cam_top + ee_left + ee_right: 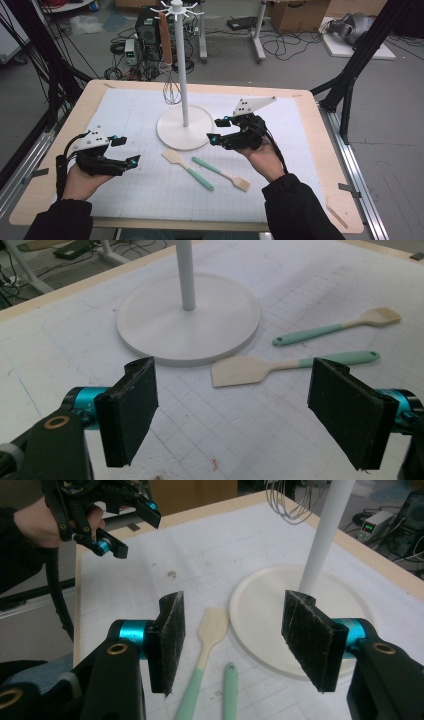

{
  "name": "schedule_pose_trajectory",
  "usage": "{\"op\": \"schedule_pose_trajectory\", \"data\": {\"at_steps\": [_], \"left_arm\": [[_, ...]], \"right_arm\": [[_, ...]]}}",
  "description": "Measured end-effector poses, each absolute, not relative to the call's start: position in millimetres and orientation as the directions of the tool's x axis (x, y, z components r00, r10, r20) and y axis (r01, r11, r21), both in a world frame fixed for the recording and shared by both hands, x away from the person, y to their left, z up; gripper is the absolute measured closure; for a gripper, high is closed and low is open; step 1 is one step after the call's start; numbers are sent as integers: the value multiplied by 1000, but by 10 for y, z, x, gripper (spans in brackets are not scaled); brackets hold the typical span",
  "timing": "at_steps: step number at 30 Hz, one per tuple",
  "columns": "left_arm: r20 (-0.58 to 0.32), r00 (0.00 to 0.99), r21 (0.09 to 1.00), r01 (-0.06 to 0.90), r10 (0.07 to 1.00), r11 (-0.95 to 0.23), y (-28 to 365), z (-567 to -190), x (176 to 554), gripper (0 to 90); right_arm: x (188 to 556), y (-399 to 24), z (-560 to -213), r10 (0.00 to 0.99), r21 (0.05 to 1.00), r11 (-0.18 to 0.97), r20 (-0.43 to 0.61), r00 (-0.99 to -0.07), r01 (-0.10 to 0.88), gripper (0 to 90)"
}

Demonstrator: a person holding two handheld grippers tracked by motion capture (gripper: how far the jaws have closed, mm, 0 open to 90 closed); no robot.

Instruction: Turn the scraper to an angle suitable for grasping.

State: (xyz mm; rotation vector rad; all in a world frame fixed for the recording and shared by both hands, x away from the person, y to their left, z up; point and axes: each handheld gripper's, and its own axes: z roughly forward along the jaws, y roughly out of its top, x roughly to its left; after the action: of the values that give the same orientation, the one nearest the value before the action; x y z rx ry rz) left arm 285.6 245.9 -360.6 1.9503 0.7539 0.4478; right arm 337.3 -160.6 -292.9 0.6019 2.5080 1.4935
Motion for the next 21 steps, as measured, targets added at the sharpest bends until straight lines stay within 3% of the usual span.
{"op": "schedule_pose_trajectory", "data": {"at_steps": [21], "left_arm": [[-2, 749, 881, 316, 663, -354, 2429, -3622, 2854, 205]], "right_arm": [[3318, -1520, -3312, 427, 843, 452, 83, -900, 292, 422]]}}
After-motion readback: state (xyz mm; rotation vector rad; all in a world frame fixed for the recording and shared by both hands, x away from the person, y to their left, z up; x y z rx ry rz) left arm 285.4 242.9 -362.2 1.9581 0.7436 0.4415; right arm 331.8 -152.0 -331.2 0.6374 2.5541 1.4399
